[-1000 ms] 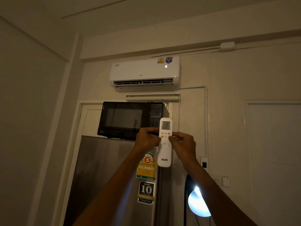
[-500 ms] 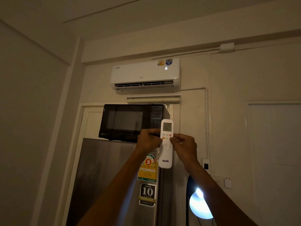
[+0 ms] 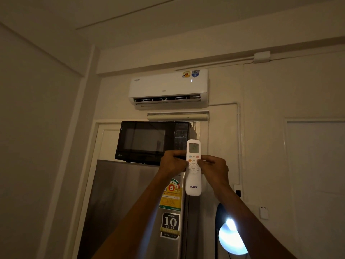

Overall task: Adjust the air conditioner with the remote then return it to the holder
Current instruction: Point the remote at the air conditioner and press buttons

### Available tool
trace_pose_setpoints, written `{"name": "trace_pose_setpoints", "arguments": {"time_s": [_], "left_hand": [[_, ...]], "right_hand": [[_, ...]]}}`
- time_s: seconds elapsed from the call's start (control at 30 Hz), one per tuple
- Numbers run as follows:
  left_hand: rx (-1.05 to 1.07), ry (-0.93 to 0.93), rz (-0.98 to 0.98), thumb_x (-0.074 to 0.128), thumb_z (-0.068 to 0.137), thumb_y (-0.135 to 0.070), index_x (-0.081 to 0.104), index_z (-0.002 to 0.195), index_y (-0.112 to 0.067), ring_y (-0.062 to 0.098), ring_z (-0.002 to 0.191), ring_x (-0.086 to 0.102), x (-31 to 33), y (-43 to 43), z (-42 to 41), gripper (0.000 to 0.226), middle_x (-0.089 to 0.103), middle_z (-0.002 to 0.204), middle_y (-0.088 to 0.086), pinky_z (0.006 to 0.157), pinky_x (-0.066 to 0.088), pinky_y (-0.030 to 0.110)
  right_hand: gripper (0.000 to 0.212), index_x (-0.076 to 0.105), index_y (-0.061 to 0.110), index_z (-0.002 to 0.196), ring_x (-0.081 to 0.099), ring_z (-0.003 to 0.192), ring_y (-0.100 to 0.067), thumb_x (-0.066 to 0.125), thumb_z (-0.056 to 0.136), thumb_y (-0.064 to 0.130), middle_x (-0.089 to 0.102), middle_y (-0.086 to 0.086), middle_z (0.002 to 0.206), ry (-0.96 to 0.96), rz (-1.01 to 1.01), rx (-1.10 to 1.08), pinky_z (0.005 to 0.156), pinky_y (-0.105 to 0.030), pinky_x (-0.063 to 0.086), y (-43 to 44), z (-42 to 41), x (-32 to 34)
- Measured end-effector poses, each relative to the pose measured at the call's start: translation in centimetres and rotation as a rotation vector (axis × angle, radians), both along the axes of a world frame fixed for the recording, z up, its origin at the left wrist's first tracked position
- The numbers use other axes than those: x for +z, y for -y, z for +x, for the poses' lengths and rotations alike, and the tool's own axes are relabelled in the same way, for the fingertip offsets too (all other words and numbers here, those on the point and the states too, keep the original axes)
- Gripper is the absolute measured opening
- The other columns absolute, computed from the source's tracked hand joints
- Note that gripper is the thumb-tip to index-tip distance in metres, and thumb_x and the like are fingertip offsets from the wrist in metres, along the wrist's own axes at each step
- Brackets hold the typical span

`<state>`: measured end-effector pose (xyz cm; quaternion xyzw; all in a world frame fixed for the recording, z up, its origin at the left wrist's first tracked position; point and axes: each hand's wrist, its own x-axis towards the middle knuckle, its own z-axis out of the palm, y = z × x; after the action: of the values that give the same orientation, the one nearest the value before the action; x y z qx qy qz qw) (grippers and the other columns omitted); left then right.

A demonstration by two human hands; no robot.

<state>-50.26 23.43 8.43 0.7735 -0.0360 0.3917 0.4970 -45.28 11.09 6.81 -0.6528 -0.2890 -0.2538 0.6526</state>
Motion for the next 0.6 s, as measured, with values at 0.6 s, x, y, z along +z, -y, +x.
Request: {"name": "trace_pose_setpoints", "arguments": {"time_s": [0.6], "left_hand": [[0.007,0.010,-0.003,0.064,0.084,-0.004,0.060,0.124,-0.012,0.030,0.115,0.063,2.3,0.6,0.0,0.042,0.064,0.127,0.014,0.094,0.055,0.047]], "right_hand": [[0.025,0.068,0.006,0.105,0.070,0.093,-0.030,0.070,0.080,0.012,0.070,-0.017,0.111,0.001,0.028,0.004,0.080,-0.046,0.059,0.4,0.2,2.6]]}}
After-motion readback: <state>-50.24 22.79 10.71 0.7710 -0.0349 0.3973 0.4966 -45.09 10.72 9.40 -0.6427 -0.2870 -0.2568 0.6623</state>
